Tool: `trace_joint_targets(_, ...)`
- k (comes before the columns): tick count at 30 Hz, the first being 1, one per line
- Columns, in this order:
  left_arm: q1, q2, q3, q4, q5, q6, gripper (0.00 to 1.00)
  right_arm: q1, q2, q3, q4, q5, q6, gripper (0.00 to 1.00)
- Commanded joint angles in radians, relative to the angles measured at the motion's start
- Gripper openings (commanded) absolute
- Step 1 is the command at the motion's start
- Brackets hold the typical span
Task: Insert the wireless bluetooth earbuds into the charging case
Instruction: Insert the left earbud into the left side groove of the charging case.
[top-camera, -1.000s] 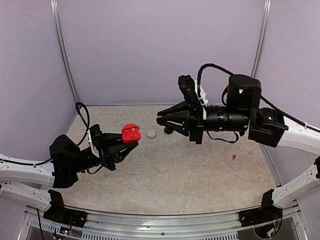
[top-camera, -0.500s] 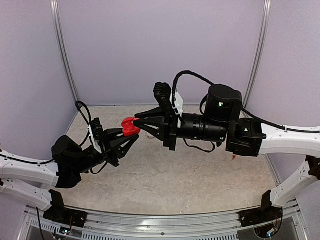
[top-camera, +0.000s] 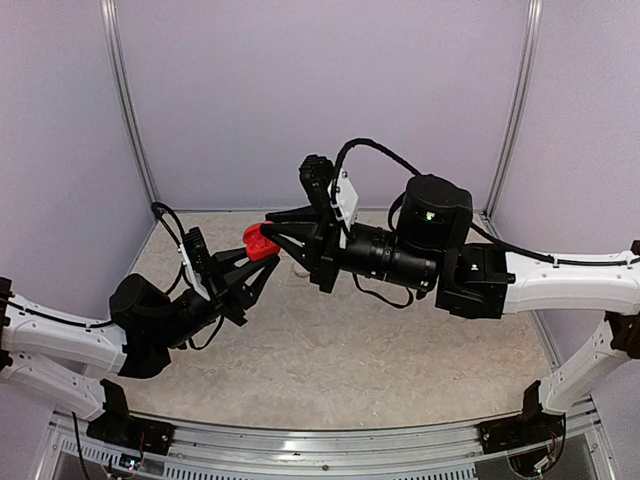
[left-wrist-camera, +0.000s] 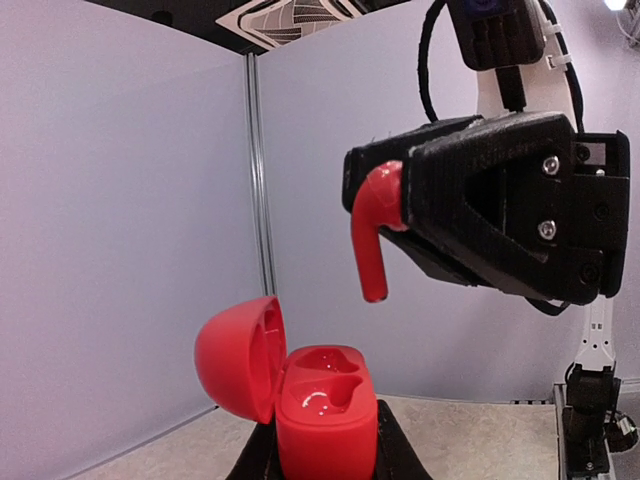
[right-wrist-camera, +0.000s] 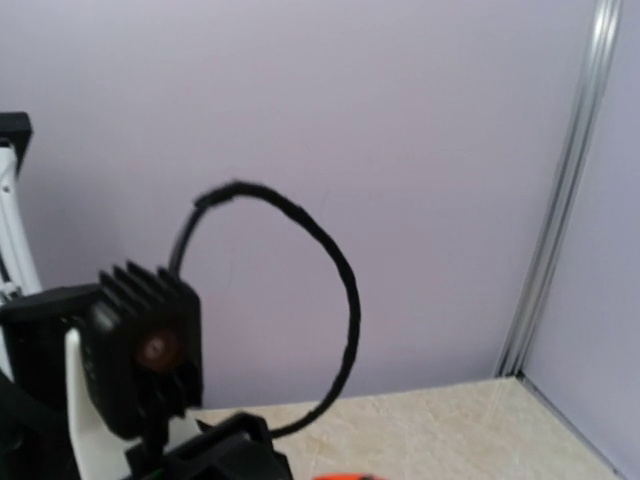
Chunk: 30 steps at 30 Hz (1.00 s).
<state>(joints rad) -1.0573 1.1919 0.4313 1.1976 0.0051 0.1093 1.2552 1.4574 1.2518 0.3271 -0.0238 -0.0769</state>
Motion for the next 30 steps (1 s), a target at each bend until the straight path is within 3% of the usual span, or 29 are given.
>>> trace_joint_targets(1, -0.009, 0.003, 0.031, 0.049, -0.052, 0.001, 0.03, 0.014, 0.017, 0.011, 0.031, 0.051, 0.05, 0.09)
trace_joint_targets(30, -0.01, 0.031, 0.024, 0.049, -0.086, 0.023, 0.03, 0.022, 0.073, 0.073, 0.018, 0.074, 0.03, 0.09)
